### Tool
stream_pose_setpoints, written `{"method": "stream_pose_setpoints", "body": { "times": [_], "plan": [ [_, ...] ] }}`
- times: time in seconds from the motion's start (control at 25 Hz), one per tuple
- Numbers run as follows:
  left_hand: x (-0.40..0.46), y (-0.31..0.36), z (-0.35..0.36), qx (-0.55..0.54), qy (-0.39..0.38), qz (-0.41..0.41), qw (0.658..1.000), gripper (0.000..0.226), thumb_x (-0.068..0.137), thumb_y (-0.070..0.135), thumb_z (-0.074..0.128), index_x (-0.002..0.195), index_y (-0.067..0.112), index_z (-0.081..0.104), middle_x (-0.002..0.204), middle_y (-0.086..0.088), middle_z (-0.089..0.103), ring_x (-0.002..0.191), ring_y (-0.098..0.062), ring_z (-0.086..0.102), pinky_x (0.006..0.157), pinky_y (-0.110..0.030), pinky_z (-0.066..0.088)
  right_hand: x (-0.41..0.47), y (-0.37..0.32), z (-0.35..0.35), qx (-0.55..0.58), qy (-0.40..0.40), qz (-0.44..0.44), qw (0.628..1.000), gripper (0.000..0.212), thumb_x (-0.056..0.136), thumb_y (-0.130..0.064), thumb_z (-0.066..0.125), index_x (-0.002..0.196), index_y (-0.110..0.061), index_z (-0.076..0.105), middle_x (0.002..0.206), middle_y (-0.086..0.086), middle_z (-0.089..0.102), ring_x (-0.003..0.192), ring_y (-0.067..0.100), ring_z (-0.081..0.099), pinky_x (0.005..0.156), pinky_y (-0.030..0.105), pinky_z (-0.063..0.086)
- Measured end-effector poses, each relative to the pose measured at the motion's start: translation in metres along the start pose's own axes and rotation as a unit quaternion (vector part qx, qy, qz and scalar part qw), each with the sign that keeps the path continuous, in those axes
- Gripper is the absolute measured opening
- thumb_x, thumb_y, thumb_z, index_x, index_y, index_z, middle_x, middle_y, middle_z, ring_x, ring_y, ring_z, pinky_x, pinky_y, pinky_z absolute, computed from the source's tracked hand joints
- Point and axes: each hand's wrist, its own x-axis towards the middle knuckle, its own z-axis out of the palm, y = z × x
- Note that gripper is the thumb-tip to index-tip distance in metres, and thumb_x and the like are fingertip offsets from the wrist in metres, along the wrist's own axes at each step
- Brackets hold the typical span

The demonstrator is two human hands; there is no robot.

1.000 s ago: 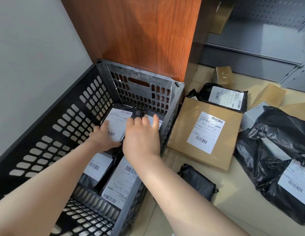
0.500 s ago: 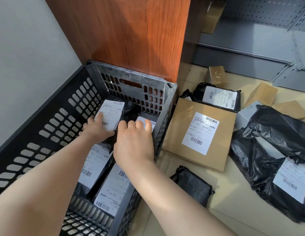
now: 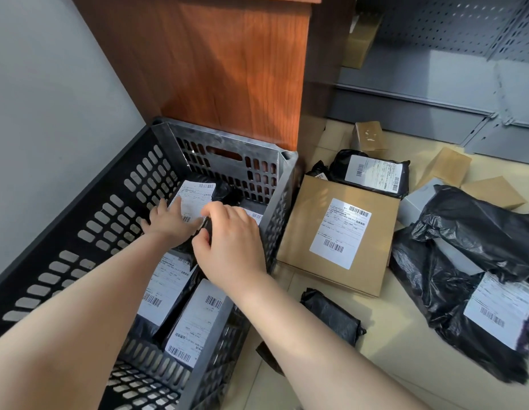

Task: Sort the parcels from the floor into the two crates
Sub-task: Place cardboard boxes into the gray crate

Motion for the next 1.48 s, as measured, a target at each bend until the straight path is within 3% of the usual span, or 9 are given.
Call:
{"method": "stream_pose_setpoints", "body": {
  "times": [0.16,0.28,0.6,0.8,0.96,1.08,1.2,1.36,1.48],
  "plan": [
    [-0.01,0.019,-0.033,-0.099,0.072,0.062,0.991,0.071,0.095,0.058,0.037,0.154,0.023,0.022,0.161,-0.012,0.02,0.147,-0.033,0.018,0.118,-0.052,0.018,-0.003,0.011,-0.022,0.041,-0.025,-0.012,0.999,0.044,0.09,-0.018,0.054,0.134,-0.011,0.051,0.137,0.004,0.054,0.134,0.022,0.037,0.116,0.038,0.027],
    [-0.03,0.047,-0.058,-0.192,0.109,0.121,0.968,0.065,0.097,0.054,0.036,0.152,0.02,0.03,0.158,-0.01,0.028,0.147,-0.03,0.021,0.118,-0.048,0.02,-0.005,0.022,-0.044,0.017,-0.028,0.021,0.999,0.05,0.094,-0.024,0.052,0.142,-0.013,0.045,0.149,0.005,0.044,0.143,0.024,0.028,0.119,0.043,0.022],
    [-0.109,0.128,-0.087,-0.242,0.212,0.29,0.901,0.041,0.098,0.033,0.044,0.136,0.019,0.049,0.143,-0.002,0.044,0.135,-0.023,0.034,0.112,-0.04,0.029,-0.03,0.07,-0.136,-0.012,0.001,0.086,0.996,0.051,0.096,-0.025,0.052,0.144,-0.014,0.04,0.148,0.002,0.043,0.141,0.022,0.028,0.118,0.037,0.024],
    [-0.14,0.177,-0.067,-0.19,0.207,0.378,0.882,0.047,0.089,0.031,0.047,0.131,0.011,0.053,0.138,-0.008,0.051,0.131,-0.027,0.041,0.11,-0.035,0.029,-0.054,0.114,-0.178,-0.056,0.002,0.158,0.986,0.052,0.095,-0.027,0.053,0.144,-0.014,0.04,0.145,0.004,0.047,0.135,0.025,0.035,0.113,0.037,0.029],
    [-0.156,0.205,-0.029,-0.199,0.114,0.352,0.907,0.053,0.092,0.019,0.054,0.143,0.009,0.041,0.147,-0.009,0.04,0.139,-0.024,0.031,0.113,-0.031,0.024,-0.072,0.155,-0.192,-0.062,-0.011,0.233,0.97,0.055,0.095,-0.027,0.054,0.146,-0.013,0.037,0.146,0.008,0.046,0.136,0.028,0.035,0.112,0.035,0.028],
    [-0.155,0.207,0.007,-0.19,-0.002,0.265,0.945,0.065,0.091,0.023,0.055,0.149,0.011,0.03,0.153,-0.011,0.031,0.141,-0.026,0.03,0.113,-0.037,0.029,-0.084,0.181,-0.193,-0.02,-0.032,0.309,0.95,0.06,0.095,-0.026,0.054,0.149,-0.013,0.032,0.149,0.011,0.043,0.139,0.029,0.033,0.113,0.037,0.028],
    [-0.153,0.197,0.037,-0.219,-0.089,0.164,0.958,0.066,0.092,0.024,0.053,0.151,0.013,0.024,0.146,-0.012,0.039,0.128,-0.028,0.044,0.097,-0.033,0.04,-0.094,0.203,-0.182,0.017,-0.049,0.363,0.93,0.06,0.094,-0.025,0.054,0.149,-0.015,0.034,0.147,0.01,0.047,0.134,0.029,0.042,0.11,0.037,0.035],
    [-0.147,0.182,0.064,-0.235,-0.142,0.085,0.958,0.063,0.093,0.019,0.051,0.15,0.01,0.024,0.138,-0.013,0.046,0.119,-0.03,0.05,0.09,-0.032,0.042,-0.104,0.224,-0.166,0.075,-0.079,0.411,0.905,0.055,0.094,-0.025,0.052,0.146,-0.021,0.037,0.14,0.003,0.054,0.12,0.025,0.054,0.099,0.03,0.042],
    [-0.141,0.172,0.077,-0.205,-0.149,0.078,0.964,0.054,0.089,0.018,0.052,0.14,0.01,0.037,0.134,-0.01,0.05,0.112,-0.031,0.055,0.082,-0.031,0.043,-0.114,0.236,-0.155,0.113,-0.127,0.457,0.873,0.053,0.097,-0.022,0.05,0.148,-0.016,0.034,0.132,0.001,0.054,0.12,0.024,0.052,0.085,0.024,0.035]
  ]
}}
